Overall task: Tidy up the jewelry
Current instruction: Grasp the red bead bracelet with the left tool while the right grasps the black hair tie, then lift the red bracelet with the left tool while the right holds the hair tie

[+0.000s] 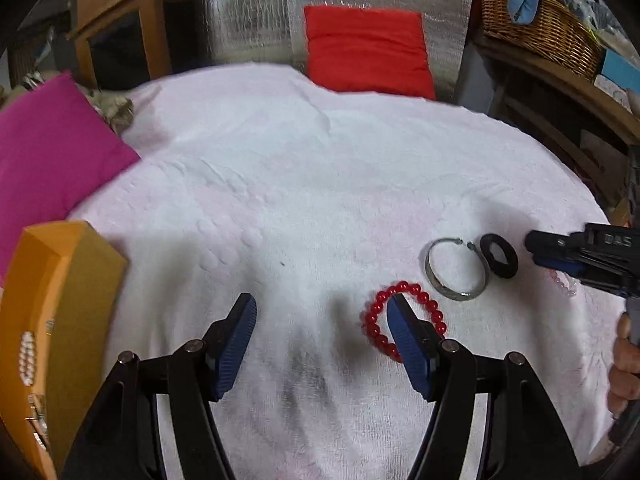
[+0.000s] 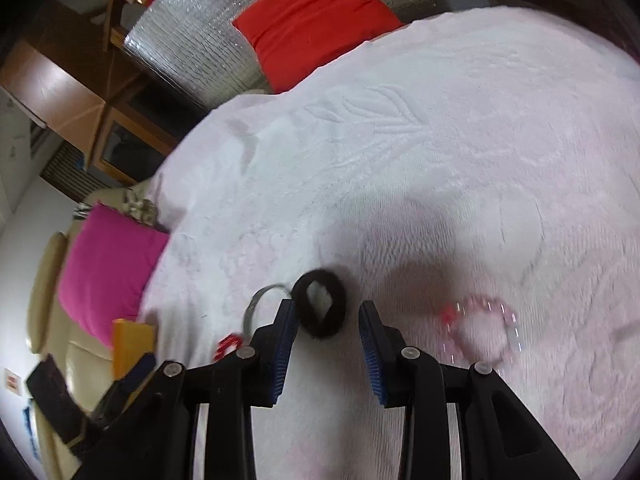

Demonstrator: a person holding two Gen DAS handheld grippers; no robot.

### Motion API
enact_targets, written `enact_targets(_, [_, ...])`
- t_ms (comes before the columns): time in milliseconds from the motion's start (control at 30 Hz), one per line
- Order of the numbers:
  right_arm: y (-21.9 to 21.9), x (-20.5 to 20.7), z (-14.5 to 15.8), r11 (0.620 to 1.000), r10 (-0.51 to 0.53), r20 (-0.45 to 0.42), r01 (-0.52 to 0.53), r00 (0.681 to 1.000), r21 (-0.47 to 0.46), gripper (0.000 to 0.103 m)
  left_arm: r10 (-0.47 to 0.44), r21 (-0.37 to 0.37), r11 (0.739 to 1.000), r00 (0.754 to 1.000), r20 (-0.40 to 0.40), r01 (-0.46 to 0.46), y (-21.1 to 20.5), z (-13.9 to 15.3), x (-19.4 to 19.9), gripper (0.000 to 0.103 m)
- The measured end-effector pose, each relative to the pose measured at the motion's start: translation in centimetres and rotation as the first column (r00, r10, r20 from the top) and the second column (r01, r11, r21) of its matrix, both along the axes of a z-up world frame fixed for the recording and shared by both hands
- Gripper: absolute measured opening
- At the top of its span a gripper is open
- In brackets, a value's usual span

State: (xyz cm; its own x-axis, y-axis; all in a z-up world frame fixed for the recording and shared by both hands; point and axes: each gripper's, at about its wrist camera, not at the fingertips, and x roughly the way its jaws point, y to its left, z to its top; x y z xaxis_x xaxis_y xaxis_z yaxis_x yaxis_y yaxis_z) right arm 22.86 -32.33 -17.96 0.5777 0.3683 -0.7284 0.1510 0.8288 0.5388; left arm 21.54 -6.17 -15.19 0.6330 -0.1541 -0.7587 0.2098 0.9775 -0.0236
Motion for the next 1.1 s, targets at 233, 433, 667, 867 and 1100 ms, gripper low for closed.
enact_targets(233, [2.3, 1.4, -0.9, 0.983, 0.006, -0.055, -0.016, 0.998, -0.182, 0.024, -0.064, -0.054, 0.997, 0.995, -0.078, 0.059, -0.7, -1.8, 1.1, 0.068])
enact_targets(433, [2.0, 0.5, -0.4, 0.98, 0.0, -0.045, -0.009, 0.999, -0.197, 0.01, -0.114, -0.084, 0.991, 0.981, -0.158, 0.101, -1.4, -3.6, 1.5, 0.043])
enact_targets(667, [0.2, -2.5, 1.8, 0.995, -0.021, 0.014, 0.022, 1.0, -0.101, 0.01, -0.14, -0.064, 0.989, 0.983, -0.119, 0.134, -2.5, -3.3, 0.5, 0.011])
enact_targets(867, [1.4, -4.1, 1.8, 0.998, 0.044, -0.016, -0.044, 0.999, -0.046, 0.01, -0.106, -0.029, 0.994, 0.992, -0.065, 0.104, -1.5, -2.0, -0.5, 0.006])
enact_targets(1100, [3.0, -4.5, 0.5, 0.992, 0.08, -0.064, -0.086, 0.995, -0.094, 0.01, -0.107, -0.06, 0.993, 0.992, -0.063, 0.103, -0.2, -1.7, -0.5, 0.006])
